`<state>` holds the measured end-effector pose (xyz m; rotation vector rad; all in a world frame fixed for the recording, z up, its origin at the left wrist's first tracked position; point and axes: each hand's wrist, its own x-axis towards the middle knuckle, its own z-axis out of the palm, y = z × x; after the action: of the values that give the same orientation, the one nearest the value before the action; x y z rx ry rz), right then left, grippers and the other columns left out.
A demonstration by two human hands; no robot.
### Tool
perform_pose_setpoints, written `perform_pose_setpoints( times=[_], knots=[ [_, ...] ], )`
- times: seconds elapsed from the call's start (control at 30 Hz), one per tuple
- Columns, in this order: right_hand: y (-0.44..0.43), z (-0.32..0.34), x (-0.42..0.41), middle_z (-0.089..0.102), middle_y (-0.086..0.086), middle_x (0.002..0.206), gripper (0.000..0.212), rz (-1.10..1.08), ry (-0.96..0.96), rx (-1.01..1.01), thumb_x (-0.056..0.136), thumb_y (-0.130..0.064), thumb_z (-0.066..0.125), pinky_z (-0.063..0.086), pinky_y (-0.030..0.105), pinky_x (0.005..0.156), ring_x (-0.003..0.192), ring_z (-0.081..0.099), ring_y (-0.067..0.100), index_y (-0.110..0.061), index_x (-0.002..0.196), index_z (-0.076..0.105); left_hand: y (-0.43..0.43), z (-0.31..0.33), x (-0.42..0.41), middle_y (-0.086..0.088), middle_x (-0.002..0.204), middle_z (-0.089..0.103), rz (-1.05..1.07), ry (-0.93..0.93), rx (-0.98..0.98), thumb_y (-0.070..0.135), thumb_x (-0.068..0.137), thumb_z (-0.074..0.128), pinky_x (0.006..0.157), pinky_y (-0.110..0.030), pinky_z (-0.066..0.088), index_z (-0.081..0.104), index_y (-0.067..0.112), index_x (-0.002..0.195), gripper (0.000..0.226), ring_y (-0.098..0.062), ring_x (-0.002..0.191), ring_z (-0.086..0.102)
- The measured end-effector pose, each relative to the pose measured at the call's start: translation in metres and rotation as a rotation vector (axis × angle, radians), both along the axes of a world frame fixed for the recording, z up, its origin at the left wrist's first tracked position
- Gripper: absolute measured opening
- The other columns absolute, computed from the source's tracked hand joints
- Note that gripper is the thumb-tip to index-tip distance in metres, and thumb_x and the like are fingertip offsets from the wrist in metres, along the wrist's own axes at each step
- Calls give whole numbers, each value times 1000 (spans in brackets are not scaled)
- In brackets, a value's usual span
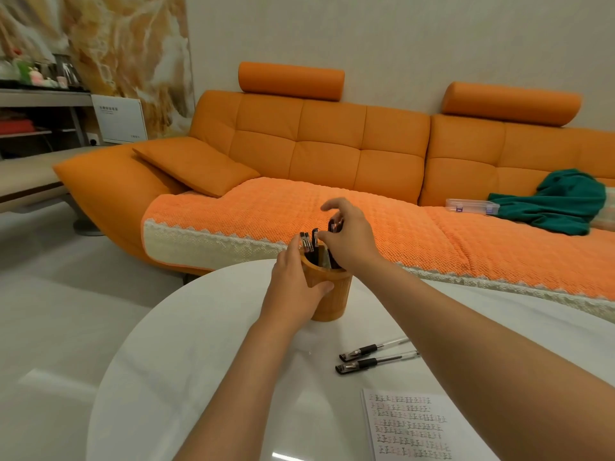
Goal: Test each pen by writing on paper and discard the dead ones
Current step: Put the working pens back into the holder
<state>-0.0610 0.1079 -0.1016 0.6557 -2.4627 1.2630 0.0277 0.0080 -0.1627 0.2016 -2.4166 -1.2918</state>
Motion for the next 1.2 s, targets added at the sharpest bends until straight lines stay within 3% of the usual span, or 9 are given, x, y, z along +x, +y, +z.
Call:
perform_pose_setpoints(
  times=[0.1, 0.2, 0.3, 0.4, 0.63, 0.8, 0.93, 1.07, 1.2],
  knots=[
    [-1, -9, -2, 46, 7, 121, 36, -19, -47, 225, 91, -36, 69, 46, 41, 94, 115, 46, 31, -32, 122, 53, 0, 0, 0, 2, 159, 24, -1, 4, 7, 33, 83, 80, 110, -40, 36, 8, 29, 159, 105, -21, 145, 27],
    [0, -14, 1, 36, 10, 145, 57, 29, -132, 161, 96, -50, 54, 39, 48, 108, 133, 38, 32, -28, 145, 36, 0, -1, 0, 2, 159, 24, -3, 2, 2, 34, 82, 80, 112, -42, 37, 8, 30, 158, 105, -22, 146, 27],
    [3, -13, 8, 28, 5, 156, 53, 68, -86, 73, 105, -41, 39, 29, 40, 112, 143, 30, 25, -25, 154, 27, 0, -1, 0, 3, 161, 22, -4, 4, -14, 35, 83, 80, 112, -40, 34, 8, 30, 158, 104, -21, 147, 25],
    [7, -13, 9, 33, 5, 155, 46, 100, -41, 186, 108, -29, 33, 29, 35, 112, 143, 32, 24, -23, 154, 31, 1, -1, 0, 2, 161, 22, -5, -2, -23, 36, 83, 79, 112, -39, 34, 7, 29, 158, 105, -21, 147, 24],
    [22, -3, 19, 14, 0, 165, 74, 106, -91, 91, 101, -30, 51, 36, 43, 112, 146, 30, 26, -36, 158, 3, 6, 6, 12, 1, 159, 15, 66, 21, -39, 35, 87, 75, 105, -38, 38, 8, 23, 158, 98, -23, 145, 24],
    [63, -7, 32, 30, 4, 157, 71, 40, -197, 75, 98, -22, 51, 45, 47, 103, 129, 46, 25, -29, 158, 14, 27, 14, 28, 2, 111, 42, 242, 273, -138, 21, 87, 69, 70, -24, 38, 41, 19, 112, 38, -18, 101, 47],
    [110, -20, 45, 53, 3, 140, 48, 1, -248, 257, 98, -12, 46, 45, 32, 90, 110, 53, 18, -22, 144, 47, 52, 10, 38, 9, 90, 49, 42, 125, -171, 22, 92, 61, 63, -27, 43, 51, 24, 96, 11, -14, 83, 51],
    [152, -36, 57, 56, 2, 134, 44, -44, -292, 420, 96, -10, 48, 46, 30, 89, 113, 55, 18, -23, 137, 55, 74, -3, 40, 12, 106, 54, -195, -127, -382, 42, 93, 63, 85, -31, 52, 59, 29, 119, 29, -9, 102, 52],
    [185, -51, 64, 46, 5, 137, 49, -167, -326, 599, 93, -20, 54, 47, 35, 94, 120, 52, 23, -27, 141, 48, 87, -9, 40, 6, 127, 54, -279, -317, -569, 59, 88, 62, 90, -32, 49, 54, 30, 137, 58, -13, 118, 47]
  ],
)
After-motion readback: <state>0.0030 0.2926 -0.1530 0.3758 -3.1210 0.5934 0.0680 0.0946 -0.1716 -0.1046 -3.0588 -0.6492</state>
